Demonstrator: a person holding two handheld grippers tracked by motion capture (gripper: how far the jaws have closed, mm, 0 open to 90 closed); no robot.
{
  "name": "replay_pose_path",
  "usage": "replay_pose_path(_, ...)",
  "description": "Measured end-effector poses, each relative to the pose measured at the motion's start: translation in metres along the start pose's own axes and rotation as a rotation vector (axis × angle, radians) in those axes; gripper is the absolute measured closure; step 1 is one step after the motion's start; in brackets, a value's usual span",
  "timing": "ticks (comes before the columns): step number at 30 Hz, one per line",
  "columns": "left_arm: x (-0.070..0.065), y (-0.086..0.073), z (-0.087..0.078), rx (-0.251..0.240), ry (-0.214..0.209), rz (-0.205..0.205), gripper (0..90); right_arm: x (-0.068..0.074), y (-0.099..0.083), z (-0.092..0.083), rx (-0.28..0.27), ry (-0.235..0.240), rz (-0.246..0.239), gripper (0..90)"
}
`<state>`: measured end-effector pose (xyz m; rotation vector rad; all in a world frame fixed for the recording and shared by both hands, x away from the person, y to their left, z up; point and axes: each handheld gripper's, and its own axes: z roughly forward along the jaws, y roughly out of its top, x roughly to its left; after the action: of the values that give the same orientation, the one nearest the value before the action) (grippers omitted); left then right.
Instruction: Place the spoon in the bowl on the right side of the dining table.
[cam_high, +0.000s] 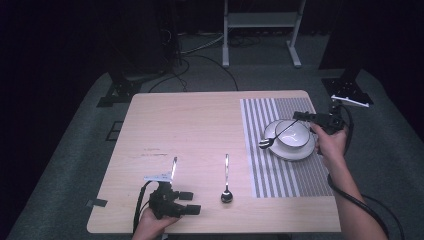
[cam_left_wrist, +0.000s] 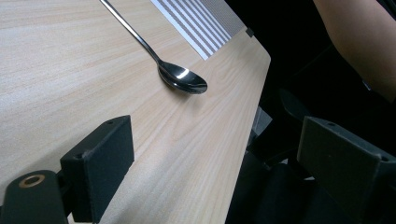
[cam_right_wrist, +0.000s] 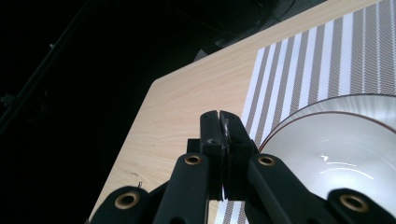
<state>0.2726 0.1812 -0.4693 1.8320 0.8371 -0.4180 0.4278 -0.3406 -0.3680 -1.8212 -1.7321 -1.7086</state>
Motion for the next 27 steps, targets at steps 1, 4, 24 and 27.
replay_pose_path(1, 0.0, 0.0, 0.0, 0.0, 0.0, 0.0, 9.5, -0.001, 0.001, -0.003, -0.009, -0.002, 0.005, 88.6)
replay_pose_path(4, 0.0, 0.0, 0.0, 0.0, 0.0, 0.0, 9.5, -0.005, 0.002, -0.008, -0.024, -0.01, 0.011, 88.6)
replay_pose_path(24, 0.0, 0.0, 0.001, 0.0, -0.004, -0.001, 9.4, -0.021, 0.01, -0.039, -0.123, -0.05, 0.058, 88.5)
replay_pose_path(27, 0.0, 0.0, 0.001, 0.001, -0.005, 0.001, 9.4, -0.023, 0.011, -0.043, -0.136, -0.056, 0.063, 88.6)
